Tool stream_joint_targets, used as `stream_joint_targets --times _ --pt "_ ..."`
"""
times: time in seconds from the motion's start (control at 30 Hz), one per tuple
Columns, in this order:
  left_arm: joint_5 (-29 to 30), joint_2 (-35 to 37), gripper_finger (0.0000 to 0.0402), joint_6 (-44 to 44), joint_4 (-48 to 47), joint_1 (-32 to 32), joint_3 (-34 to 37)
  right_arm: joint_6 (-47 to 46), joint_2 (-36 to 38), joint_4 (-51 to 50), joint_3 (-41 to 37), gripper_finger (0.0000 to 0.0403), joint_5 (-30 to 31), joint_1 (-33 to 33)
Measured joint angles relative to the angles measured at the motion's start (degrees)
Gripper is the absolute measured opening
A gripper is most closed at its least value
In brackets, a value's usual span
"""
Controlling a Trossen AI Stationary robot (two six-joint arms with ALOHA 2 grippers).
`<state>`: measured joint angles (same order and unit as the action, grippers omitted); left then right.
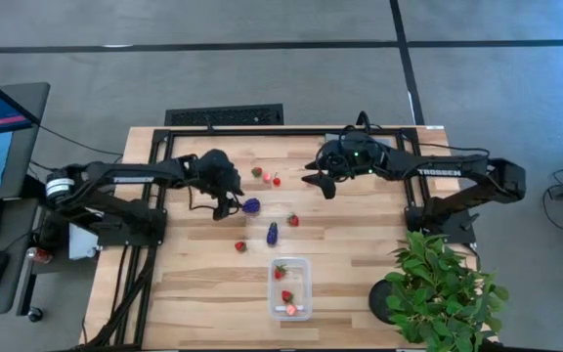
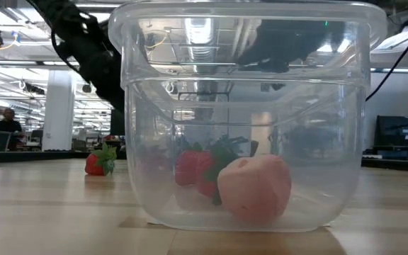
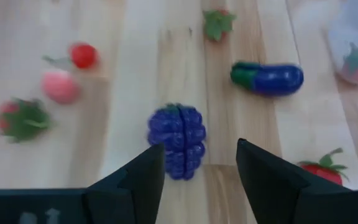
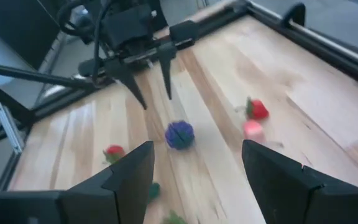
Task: Pick and placing Produce into tupperware
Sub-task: Put the violet grapes into the transparent bin
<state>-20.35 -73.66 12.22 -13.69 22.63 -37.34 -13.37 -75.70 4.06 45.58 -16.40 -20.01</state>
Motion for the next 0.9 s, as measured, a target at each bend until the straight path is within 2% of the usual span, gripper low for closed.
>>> stream_joint_targets --times 0.27,0.53,0.9 --pt "-1.8 -8.8 0.0239 0.5 2.7 0.0 0.0 1.5 3.3 -7.7 0.0 0.0268 0.3 -0.5" --pt "1.3 -9.4 0.0288 0.7 6.1 0.0 0.0 1.4 5.0 -8.8 0.0 0.0268 1.5 -0.5" --pt "1.7 -9.7 0.0338 1.6 8.6 0.0 0.0 0.8 5.0 -10.3 0.0 0.0268 1.5 -0.2"
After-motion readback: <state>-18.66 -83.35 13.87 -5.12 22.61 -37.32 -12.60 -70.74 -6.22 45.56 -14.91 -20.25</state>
